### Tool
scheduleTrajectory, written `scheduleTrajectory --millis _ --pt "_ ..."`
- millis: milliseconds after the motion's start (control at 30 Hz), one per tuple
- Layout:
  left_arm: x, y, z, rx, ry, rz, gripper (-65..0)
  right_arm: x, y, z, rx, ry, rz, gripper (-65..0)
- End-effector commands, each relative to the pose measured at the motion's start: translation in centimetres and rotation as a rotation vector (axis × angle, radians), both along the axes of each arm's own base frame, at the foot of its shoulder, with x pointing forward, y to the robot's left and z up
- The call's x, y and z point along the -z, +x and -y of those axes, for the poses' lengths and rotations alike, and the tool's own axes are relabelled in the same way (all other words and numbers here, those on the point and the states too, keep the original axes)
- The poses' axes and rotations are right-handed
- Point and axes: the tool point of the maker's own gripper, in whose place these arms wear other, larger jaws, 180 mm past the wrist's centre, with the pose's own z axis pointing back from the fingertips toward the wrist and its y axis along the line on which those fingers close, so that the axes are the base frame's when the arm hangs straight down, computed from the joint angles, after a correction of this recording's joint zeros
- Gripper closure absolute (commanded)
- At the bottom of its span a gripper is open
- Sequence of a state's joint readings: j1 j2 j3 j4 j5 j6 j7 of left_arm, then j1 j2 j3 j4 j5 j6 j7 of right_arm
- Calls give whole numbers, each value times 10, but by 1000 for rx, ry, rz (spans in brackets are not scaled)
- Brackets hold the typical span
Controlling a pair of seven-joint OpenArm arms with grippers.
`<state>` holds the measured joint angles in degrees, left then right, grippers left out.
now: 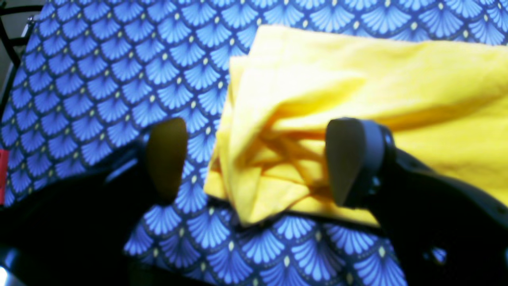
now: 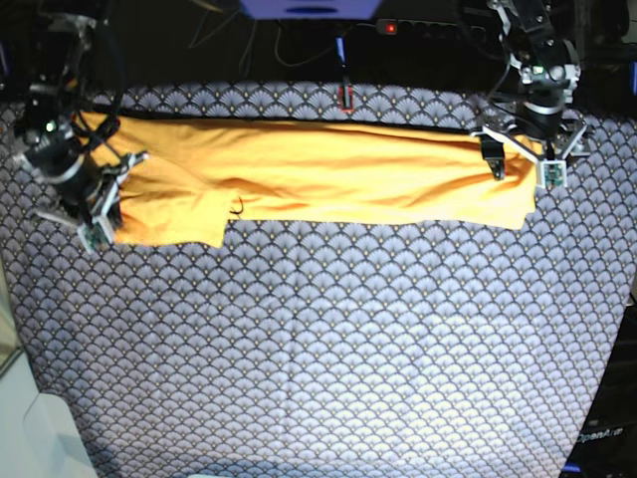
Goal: Fold the T-shirt properly
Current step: 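Move the right gripper down the strip end and regrasp the fabric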
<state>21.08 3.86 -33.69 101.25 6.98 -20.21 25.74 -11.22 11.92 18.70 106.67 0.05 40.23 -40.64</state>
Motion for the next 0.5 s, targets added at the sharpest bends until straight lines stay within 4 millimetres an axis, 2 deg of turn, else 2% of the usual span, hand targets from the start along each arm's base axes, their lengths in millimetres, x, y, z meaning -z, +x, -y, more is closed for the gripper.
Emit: scheduleTrajectory --millis 0,67,133,233,467 --pt "-10 5 -2 4 12 37 -532 -17 6 -5 -13 5 62 0" --pt "-10 5 -2 5 13 36 -532 -21 -1 -8 -24 -3 67 0" --pt "-10 5 -2 5 14 36 -532 -18 -12 -4 -12 -5 53 0" --pt "-9 4 -3 6 19 32 -532 -20 -21 -3 -3 57 84 0" --pt "-7 2 -3 6 19 25 -532 -16 -56 -3 -3 150 121 0"
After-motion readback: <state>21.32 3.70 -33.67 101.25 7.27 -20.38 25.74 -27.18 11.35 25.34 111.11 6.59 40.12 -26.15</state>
